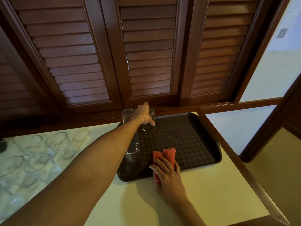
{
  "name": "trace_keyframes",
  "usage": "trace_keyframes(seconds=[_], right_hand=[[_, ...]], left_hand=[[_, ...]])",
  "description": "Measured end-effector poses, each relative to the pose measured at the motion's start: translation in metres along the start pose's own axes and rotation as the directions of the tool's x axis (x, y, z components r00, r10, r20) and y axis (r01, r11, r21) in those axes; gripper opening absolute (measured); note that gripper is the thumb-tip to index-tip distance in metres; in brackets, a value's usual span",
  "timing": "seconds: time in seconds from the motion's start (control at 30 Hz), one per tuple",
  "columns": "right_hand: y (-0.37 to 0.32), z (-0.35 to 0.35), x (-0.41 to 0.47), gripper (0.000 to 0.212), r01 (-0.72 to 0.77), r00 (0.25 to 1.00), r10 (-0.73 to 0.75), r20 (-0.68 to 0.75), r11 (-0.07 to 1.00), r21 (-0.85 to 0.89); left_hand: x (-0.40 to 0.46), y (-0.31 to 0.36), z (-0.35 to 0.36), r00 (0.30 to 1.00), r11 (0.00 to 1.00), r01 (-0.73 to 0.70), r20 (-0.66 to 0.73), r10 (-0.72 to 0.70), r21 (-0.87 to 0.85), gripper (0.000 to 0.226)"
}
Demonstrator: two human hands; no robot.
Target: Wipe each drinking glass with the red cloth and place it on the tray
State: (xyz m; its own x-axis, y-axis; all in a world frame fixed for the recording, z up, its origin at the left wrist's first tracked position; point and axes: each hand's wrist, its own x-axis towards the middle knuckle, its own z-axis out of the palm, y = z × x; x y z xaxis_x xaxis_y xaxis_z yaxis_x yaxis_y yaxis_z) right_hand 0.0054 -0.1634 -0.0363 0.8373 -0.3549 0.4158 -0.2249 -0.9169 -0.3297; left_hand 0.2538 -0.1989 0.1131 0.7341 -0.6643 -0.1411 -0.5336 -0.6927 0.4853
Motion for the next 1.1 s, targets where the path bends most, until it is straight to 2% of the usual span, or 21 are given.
trace_keyframes(seconds=[0.23, 0.33, 0.43, 0.53, 0.6, 0.67, 0.73, 0.83, 0.9, 0.97, 1.1], right_hand=[[-0.003, -0.006, 0.001, 0.038, -0.029, 0.999, 0.029, 0.025, 1.000, 0.007], [-0.003, -0.008, 0.002, 0.038, -0.014, 1.000, 0.014, 0.028, 1.000, 0.021], [0.003, -0.006, 0.001, 0.033, 0.002, 1.000, -0.001, -0.011, 0.996, 0.084], [-0.005, -0.015, -0.004, 0.052, -0.114, 0.990, 0.128, -0.065, 0.978, 0.177], [-0.020, -0.025, -0.014, 0.041, -0.143, 0.969, 0.179, -0.171, 0.968, 0.207], [-0.049, -0.029, -0.028, 0.025, -0.024, 0.936, 0.112, -0.333, 0.966, 0.259], [-0.086, -0.026, -0.037, 0.027, 0.119, 0.914, 0.032, -0.405, 0.933, 0.341], [-0.133, -0.008, -0.037, 0.029, 0.186, 0.939, -0.047, -0.340, 0.902, 0.391], [-0.159, 0.008, -0.035, 0.028, 0.184, 0.958, -0.079, -0.274, 0.905, 0.382], [-0.177, 0.022, -0.033, 0.031, 0.171, 0.969, -0.094, -0.230, 0.924, 0.343], [-0.194, 0.035, -0.033, 0.029, 0.193, 0.975, -0.140, -0.172, 0.916, 0.351]], left_hand=[[0.000, -0.001, -0.012, 1.000, 1.000, -0.025, 0.002, 0.025, -0.001, 0.094], [-0.015, -0.006, -0.035, 0.988, 0.992, -0.078, -0.137, 0.065, -0.096, 0.082], [-0.050, -0.028, -0.067, 0.943, 0.981, -0.122, -0.325, 0.068, -0.150, 0.054], [-0.096, -0.068, -0.099, 0.906, 0.997, -0.035, -0.423, 0.000, -0.074, 0.036], [-0.126, -0.101, -0.117, 0.906, 0.995, 0.096, -0.415, -0.083, 0.010, 0.030], [-0.156, -0.138, -0.130, 0.904, 0.964, 0.237, -0.392, -0.172, 0.123, 0.033], [-0.184, -0.172, -0.138, 0.898, 0.904, 0.352, -0.360, -0.253, 0.244, 0.054], [-0.214, -0.212, -0.136, 0.898, 0.833, 0.433, -0.241, -0.368, 0.345, 0.091], [-0.228, -0.234, -0.132, 0.896, 0.791, 0.442, -0.185, -0.403, 0.424, 0.101], [-0.236, -0.250, -0.127, 0.899, 0.776, 0.433, -0.154, -0.411, 0.459, 0.091], [-0.242, -0.268, -0.122, 0.925, 0.824, 0.379, -0.165, -0.341, 0.421, 0.070]])
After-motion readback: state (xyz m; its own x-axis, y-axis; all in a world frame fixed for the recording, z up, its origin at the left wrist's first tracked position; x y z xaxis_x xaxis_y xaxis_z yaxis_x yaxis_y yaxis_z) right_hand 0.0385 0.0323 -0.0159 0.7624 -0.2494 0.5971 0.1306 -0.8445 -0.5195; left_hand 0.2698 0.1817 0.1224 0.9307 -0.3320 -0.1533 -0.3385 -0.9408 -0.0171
